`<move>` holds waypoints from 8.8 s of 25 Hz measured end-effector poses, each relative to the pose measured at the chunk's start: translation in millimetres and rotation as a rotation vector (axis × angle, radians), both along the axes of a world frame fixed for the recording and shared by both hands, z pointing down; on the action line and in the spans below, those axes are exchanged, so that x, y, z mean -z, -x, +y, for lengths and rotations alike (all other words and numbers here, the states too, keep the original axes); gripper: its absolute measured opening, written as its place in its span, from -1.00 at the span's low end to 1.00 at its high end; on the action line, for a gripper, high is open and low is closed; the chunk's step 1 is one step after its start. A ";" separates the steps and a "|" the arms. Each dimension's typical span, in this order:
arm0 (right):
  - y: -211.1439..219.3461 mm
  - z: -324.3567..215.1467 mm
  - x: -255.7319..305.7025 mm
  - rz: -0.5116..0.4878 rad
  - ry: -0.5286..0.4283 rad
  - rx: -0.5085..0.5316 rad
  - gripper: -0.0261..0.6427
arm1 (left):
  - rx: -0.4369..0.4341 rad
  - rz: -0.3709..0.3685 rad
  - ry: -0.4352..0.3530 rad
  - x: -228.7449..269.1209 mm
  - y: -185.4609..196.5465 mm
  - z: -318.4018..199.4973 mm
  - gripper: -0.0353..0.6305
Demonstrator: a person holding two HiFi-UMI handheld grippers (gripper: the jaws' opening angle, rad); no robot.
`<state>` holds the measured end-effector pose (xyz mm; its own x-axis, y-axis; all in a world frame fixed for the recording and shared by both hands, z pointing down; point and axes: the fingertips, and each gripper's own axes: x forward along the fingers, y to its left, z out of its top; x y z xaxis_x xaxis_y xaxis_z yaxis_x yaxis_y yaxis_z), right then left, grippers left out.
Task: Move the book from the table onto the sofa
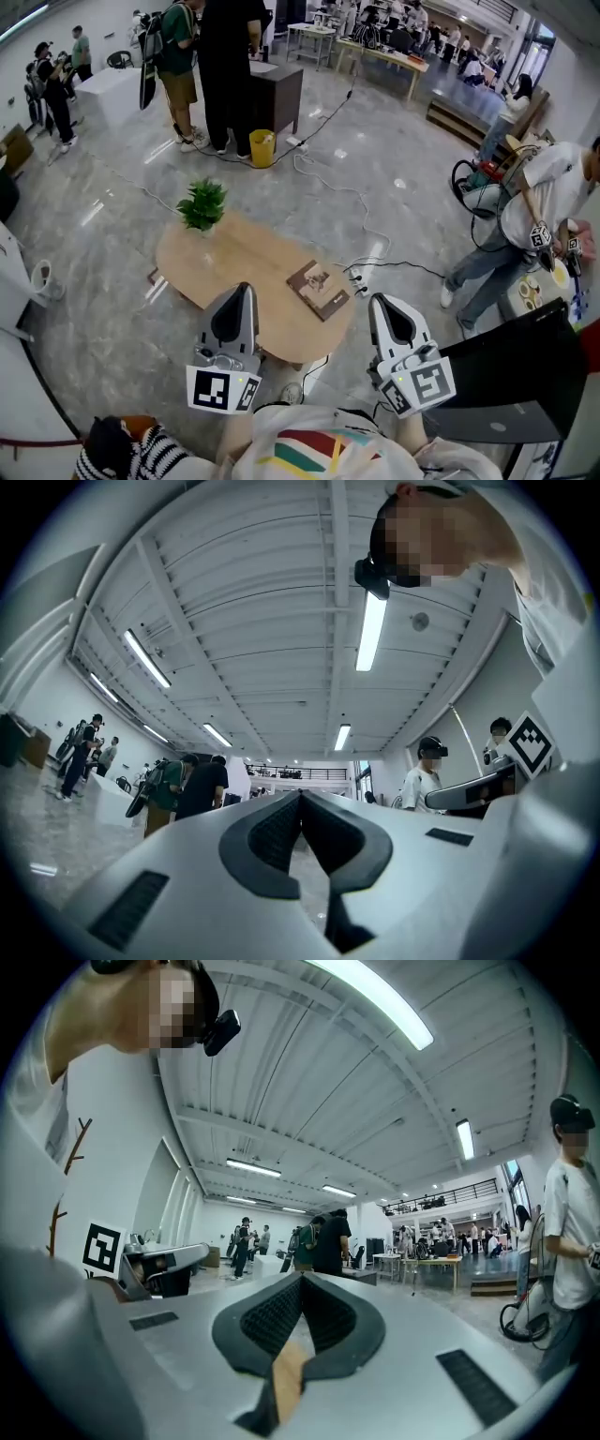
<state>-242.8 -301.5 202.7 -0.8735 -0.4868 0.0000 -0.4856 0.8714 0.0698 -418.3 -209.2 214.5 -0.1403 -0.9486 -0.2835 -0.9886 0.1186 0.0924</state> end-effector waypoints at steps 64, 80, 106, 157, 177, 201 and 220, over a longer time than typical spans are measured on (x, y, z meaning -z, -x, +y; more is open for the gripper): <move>-60.4 -334.9 -559.7 -0.008 0.940 -0.022 -0.88 | -0.253 0.120 1.203 -643.6 -95.5 -340.9 -0.88; -64.0 -324.5 -622.5 -0.107 1.244 0.028 -0.09 | -0.380 0.106 1.176 -646.6 -142.1 -378.9 -0.88; -57.2 -345.5 -668.9 -0.484 1.573 0.154 -0.09 | -0.493 -0.004 1.163 -633.5 -189.6 -412.1 -0.88; 64.1 -272.2 -122.1 -0.762 0.972 0.402 -0.45 | 0.074 0.030 0.391 -108.3 32.8 -248.8 -0.88; 97.6 -178.4 -119.8 -0.715 0.980 0.519 -0.45 | 0.269 0.082 0.319 -119.8 92.1 -125.1 -0.88; -278.6 -34.6 -71.3 -1.102 0.420 -0.300 -0.45 | -0.739 -0.044 0.292 -108.5 -241.1 -224.7 -0.88; -551.1 585.8 -100.7 -1.310 -0.483 -1.588 -0.45 | -2.149 -0.362 0.189 -115.4 -764.0 248.4 -0.88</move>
